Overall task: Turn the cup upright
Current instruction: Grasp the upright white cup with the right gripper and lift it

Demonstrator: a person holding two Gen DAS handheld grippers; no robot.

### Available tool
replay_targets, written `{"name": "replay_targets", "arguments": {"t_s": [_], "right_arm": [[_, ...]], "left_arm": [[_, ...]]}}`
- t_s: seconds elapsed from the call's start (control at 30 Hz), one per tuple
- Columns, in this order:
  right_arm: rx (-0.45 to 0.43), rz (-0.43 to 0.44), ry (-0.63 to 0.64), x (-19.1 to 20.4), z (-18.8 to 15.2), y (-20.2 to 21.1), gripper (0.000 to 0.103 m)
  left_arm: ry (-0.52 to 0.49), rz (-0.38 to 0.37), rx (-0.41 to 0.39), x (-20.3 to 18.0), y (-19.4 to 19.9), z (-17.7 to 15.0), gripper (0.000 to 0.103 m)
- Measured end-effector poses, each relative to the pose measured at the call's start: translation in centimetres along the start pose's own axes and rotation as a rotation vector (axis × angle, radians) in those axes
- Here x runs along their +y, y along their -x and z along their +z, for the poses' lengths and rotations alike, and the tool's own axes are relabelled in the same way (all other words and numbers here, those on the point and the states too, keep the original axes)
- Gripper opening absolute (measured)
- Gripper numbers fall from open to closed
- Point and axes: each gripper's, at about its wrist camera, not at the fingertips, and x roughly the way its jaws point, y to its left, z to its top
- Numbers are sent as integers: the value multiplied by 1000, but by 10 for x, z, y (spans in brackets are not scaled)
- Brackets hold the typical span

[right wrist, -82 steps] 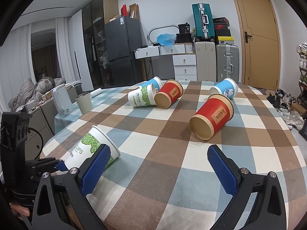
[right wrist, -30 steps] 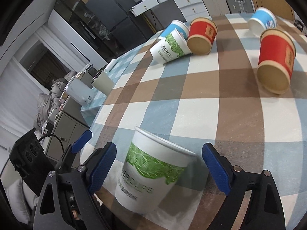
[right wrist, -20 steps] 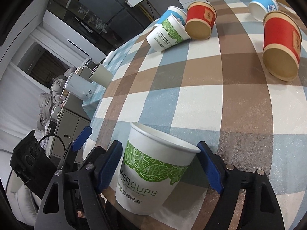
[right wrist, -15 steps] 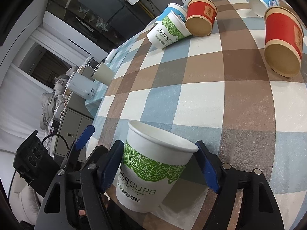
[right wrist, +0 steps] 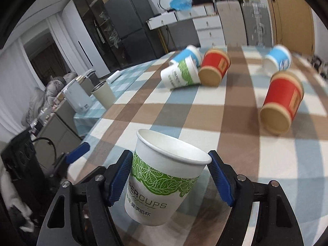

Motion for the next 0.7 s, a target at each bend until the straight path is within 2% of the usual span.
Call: {"name": "replay_targets", "arguments": {"t_s": [0.37,0.7], "right_arm": [[-103,-168,128,5,10,-11,76],[-156,-220,180,11,16,-11,76]], "left_arm": [[-8,-9,-2,-8,-5,2,102],[-4,-37,-40,-14,-8,12,102]]}}
